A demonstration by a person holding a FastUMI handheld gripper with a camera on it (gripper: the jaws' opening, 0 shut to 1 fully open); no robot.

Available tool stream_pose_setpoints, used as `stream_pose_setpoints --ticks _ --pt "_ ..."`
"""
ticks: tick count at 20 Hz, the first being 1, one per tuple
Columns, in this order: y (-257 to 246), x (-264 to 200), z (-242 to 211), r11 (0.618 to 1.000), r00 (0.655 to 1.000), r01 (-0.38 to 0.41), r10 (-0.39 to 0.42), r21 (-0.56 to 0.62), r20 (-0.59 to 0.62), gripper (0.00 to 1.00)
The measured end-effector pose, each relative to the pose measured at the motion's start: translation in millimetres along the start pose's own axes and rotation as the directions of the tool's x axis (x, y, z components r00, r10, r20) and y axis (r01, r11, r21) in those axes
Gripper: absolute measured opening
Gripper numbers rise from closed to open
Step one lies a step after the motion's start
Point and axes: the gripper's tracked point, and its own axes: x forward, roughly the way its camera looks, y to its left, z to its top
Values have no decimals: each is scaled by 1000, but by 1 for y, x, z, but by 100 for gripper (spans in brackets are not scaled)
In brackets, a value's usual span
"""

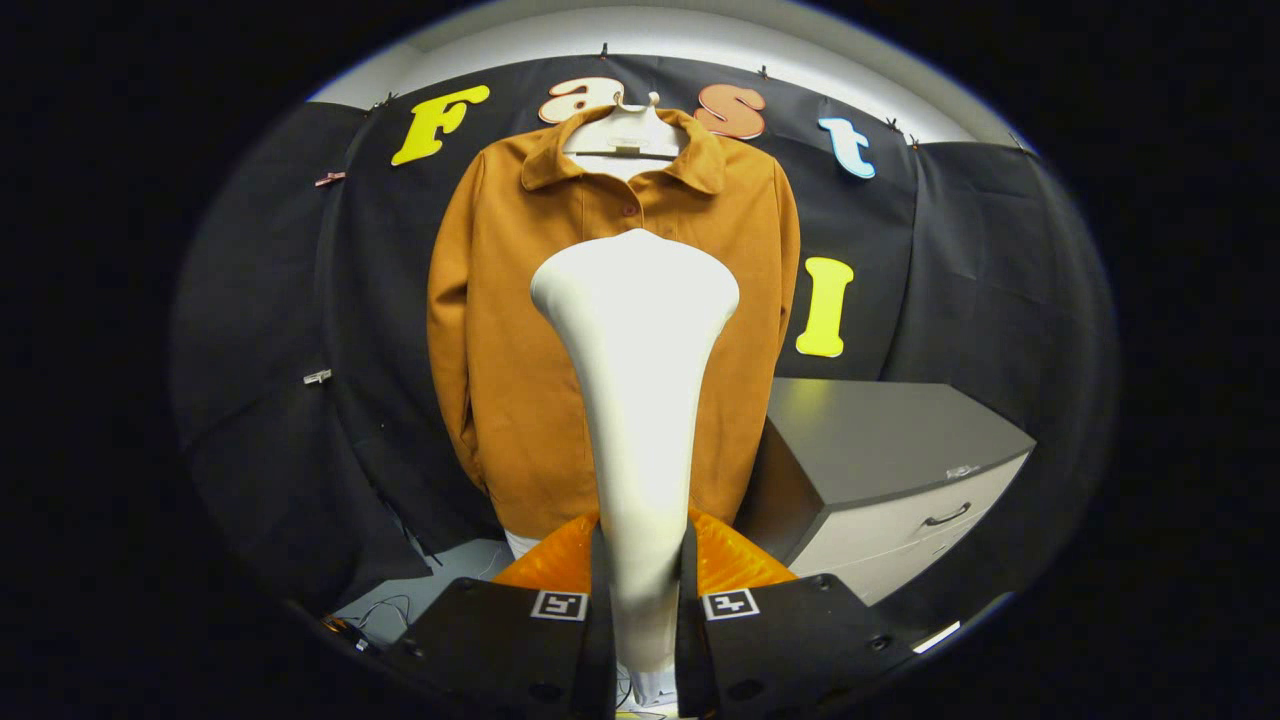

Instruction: Iron the clothes twice with a garment steamer, once on the left side and once on the right side.

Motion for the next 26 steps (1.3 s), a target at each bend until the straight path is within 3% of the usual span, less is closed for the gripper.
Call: stream_pose_setpoints --ticks 17,26 --pt "-18 -58 127 997 992 -23 15 67 129 27" --pt "-18 -72 152 996 985 -31 17 79 172 27"
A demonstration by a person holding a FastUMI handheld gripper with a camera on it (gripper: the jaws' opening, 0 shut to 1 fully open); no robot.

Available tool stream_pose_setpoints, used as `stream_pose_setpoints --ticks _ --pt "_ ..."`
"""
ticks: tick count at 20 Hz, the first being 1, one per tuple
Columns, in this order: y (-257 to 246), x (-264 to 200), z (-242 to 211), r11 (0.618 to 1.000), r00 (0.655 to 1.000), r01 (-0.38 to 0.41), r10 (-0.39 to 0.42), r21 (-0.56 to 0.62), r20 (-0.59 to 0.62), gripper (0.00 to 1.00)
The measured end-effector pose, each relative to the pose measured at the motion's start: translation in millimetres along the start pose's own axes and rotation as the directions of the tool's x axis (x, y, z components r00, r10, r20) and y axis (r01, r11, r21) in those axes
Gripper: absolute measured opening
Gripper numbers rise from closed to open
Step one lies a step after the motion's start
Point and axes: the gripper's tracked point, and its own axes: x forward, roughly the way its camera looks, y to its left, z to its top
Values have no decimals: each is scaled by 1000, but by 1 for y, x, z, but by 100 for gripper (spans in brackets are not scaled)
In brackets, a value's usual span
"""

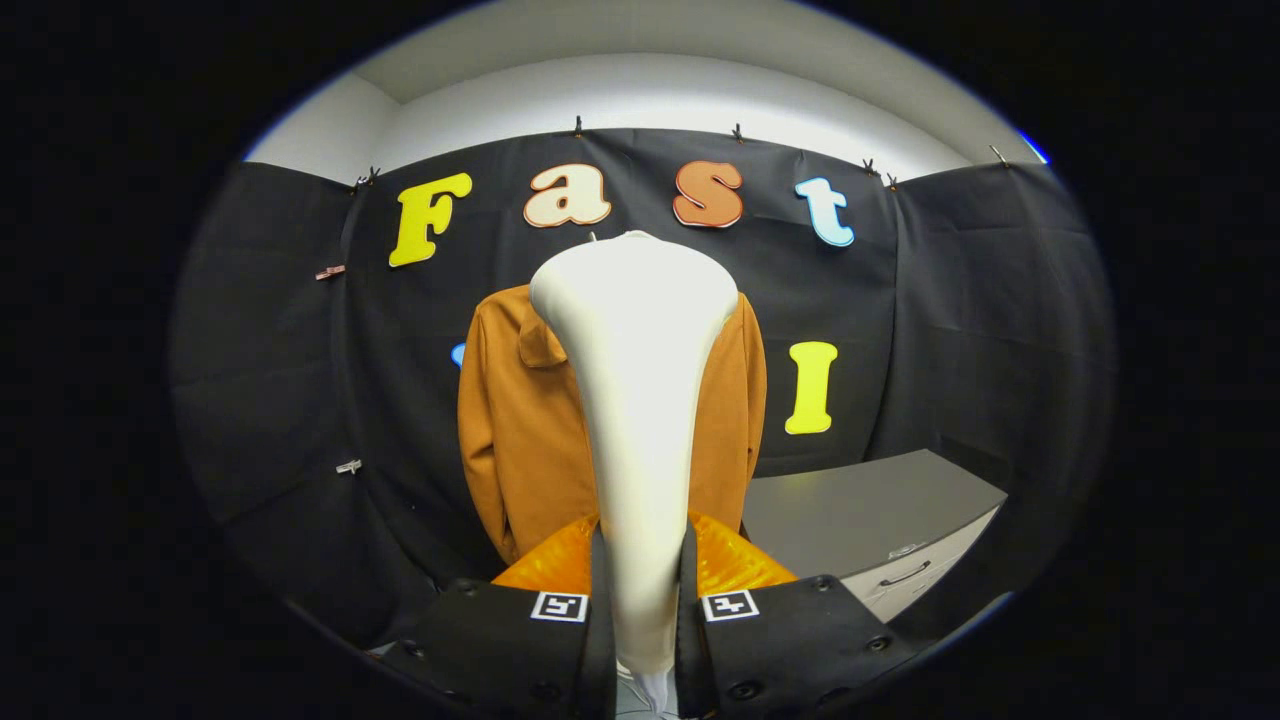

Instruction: Iron the clothes twice with a garment steamer, once on the left side and once on the right side.

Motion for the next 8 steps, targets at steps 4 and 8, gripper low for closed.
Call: stream_pose_setpoints --ticks 4,8 --pt "3 -2 2 1000 1000 -6 5 9 5 27" --pt "8 -3 -1 1000 1000 -16 16 10 5 27"
